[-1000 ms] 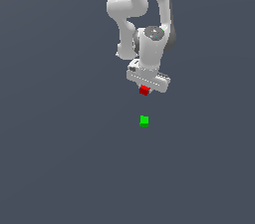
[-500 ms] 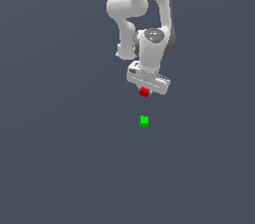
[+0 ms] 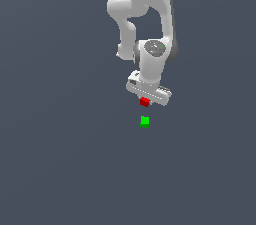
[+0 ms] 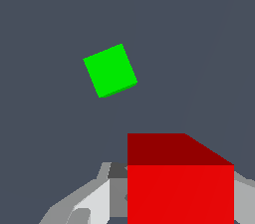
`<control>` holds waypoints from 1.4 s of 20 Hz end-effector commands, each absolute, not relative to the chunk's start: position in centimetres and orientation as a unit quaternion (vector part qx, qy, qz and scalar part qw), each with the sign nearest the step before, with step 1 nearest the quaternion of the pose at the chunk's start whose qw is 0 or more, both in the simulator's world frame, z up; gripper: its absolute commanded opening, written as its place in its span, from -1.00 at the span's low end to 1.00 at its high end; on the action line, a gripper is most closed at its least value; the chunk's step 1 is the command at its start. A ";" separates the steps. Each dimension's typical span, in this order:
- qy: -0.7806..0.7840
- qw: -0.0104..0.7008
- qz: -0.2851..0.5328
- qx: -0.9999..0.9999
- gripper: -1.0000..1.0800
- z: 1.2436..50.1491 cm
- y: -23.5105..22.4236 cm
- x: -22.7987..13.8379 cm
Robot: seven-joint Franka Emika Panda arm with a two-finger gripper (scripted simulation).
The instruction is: Stack the red cube on top of the green cube.
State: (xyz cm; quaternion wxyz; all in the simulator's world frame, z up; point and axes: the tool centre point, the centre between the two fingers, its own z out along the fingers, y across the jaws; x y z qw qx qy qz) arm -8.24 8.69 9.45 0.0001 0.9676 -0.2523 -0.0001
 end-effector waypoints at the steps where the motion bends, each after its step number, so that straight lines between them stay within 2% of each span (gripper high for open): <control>1: -0.252 0.000 0.000 0.968 -1.00 8.8 8.6 -6.7; 11: -0.252 0.000 0.000 0.968 -1.00 6.7 8.5 -1.8; 21: -0.252 0.000 0.000 0.968 -1.00 6.1 8.4 -0.3; 22: -0.252 0.000 0.000 0.968 0.92 6.1 8.4 -0.3; 28: -0.252 0.000 0.000 0.968 0.92 6.1 8.4 -0.3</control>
